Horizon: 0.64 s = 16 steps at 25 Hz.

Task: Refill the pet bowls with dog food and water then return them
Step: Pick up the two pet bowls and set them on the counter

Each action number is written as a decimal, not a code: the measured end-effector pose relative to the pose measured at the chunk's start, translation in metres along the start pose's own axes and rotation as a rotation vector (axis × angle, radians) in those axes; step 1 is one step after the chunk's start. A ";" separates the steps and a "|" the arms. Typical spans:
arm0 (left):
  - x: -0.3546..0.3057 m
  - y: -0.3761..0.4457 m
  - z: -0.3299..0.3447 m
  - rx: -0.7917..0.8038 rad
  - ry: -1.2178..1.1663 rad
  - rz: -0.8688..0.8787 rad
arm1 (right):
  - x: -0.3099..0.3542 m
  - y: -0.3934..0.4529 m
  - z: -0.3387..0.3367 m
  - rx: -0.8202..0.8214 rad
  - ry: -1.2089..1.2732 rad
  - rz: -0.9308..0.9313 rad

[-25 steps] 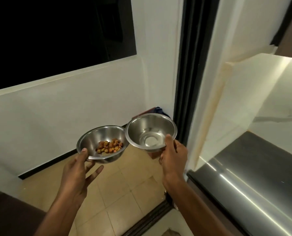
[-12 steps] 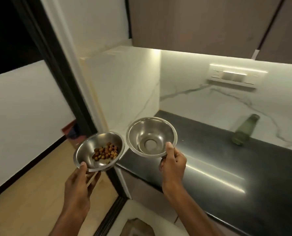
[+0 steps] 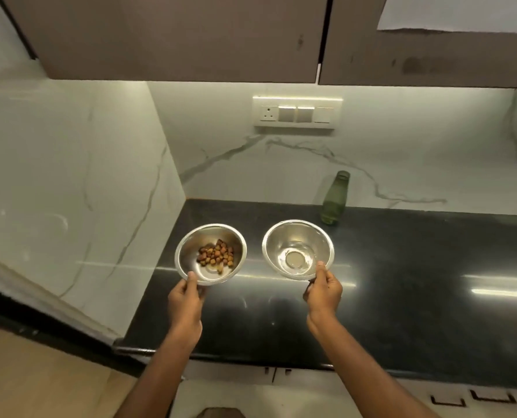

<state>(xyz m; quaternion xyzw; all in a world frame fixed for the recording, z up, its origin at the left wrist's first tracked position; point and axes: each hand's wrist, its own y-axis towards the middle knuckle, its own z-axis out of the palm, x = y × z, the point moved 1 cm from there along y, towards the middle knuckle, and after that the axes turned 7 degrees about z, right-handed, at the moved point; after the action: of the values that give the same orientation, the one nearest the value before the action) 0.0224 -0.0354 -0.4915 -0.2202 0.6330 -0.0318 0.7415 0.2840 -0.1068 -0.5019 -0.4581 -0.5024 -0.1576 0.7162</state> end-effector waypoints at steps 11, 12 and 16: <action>0.056 0.084 0.075 0.037 0.101 -0.134 | -0.024 0.095 0.007 -0.134 -0.034 0.085; 0.058 0.089 0.079 0.044 0.104 -0.136 | -0.024 0.100 0.009 -0.131 -0.036 0.093; 0.068 0.099 0.094 0.081 0.153 -0.137 | -0.029 0.113 0.015 -0.153 -0.030 0.121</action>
<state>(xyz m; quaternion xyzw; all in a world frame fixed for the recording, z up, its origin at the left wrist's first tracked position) 0.1022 0.0586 -0.5807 -0.2296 0.6696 -0.1247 0.6952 0.3403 -0.0417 -0.5816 -0.5432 -0.4710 -0.1451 0.6797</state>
